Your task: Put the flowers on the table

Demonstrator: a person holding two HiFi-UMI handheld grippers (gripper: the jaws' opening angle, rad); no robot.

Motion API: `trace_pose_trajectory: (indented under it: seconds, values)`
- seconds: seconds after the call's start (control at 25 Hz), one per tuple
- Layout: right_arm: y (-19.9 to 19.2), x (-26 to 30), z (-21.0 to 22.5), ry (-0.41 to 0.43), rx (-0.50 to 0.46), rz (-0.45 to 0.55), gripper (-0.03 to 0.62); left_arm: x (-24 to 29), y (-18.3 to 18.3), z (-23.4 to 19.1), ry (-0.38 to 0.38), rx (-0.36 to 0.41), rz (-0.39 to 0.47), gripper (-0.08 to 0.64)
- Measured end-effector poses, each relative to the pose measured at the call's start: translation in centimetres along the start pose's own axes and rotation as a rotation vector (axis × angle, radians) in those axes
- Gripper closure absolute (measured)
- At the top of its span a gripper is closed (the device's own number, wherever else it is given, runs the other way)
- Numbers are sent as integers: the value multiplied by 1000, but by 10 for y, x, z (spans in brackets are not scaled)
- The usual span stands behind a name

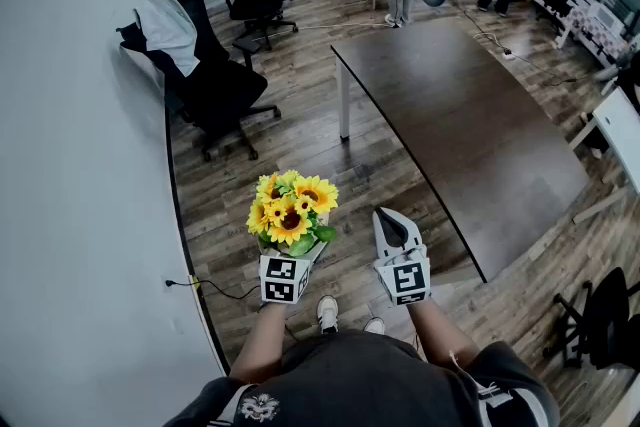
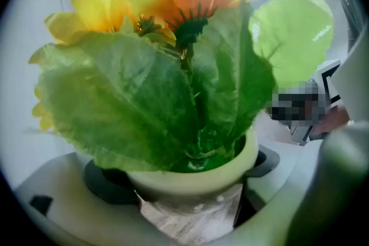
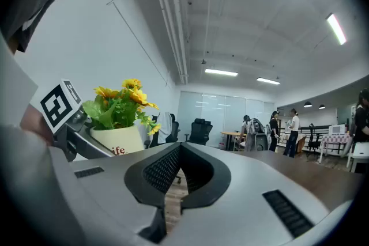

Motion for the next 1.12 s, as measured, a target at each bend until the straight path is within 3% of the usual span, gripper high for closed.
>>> trace_pose_trajectory:
  seconds: [0.24,0.44,0.64,1.12]
  values:
    - [21,7,-7,20,-36,41,569,-2,4,2,-22,16,7,18]
    - [16,6,-12,38,-66,19,569,-1,3,1,-22,20,11,18]
    - [12,6,-7,-8,-16,74,569,2,-1,-3,-24,15,13,18]
    - [1,65,-28,-47,-79,51,569,36,5,-59,-112,33,37,18]
Point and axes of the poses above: the fingertips, and each gripper's own axes: x forward along the fingers, z to its right, y out of its top, the point moved 2 cm from there along -x, backward along the fingers, and after that the axes turned 15 degrees about z, right-handed, at the moved point
